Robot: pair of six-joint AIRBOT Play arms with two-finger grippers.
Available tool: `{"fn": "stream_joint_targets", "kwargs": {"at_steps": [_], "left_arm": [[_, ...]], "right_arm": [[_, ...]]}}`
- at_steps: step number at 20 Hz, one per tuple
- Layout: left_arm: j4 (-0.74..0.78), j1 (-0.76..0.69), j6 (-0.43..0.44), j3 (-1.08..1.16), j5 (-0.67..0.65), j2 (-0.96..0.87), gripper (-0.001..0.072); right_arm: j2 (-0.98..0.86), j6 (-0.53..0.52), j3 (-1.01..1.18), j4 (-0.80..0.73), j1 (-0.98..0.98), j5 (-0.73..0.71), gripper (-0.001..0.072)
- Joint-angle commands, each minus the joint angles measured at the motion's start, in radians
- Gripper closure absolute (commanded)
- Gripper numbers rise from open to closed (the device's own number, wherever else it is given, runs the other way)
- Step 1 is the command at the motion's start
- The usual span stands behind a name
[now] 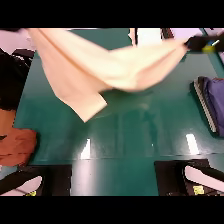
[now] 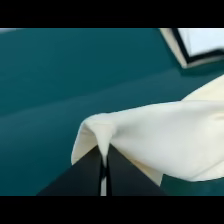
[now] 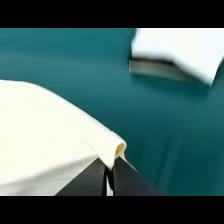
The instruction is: Fold the shirts.
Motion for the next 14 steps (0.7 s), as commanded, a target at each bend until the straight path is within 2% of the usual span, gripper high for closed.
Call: {"fn": "stream_joint_targets", "kwargs": {"at_steps": [1, 5, 9, 11, 14], "left_arm": [[0.011, 0.000, -0.008, 0.000, 0.104, 0.225, 0.0685], [0.011, 0.000, -0.040, 0.000, 0.163, 0.396, 0.0686], [0.034, 0.000, -0.041, 0.000, 0.152, 0.433, 0.0686], [0.072, 0.000, -0.043, -0.001, 0.090, 0.396, 0.0686], [0.098, 0.000, -0.048, -0.001, -0.095, 0.257, 0.0686]], "right_arm": [[0.187, -0.002, 0.158, -0.060, -0.007, 0.039, 0.0695], [0.313, 0.054, 0.250, -0.152, -0.060, 0.138, 0.0695], [0.332, 0.077, 0.294, -0.149, -0.179, 0.247, 0.0696], [0.299, 0.077, 0.317, -0.148, -0.189, 0.292, 0.0696], [0.207, 0.078, 0.320, -0.145, -0.132, 0.321, 0.0696]]}}
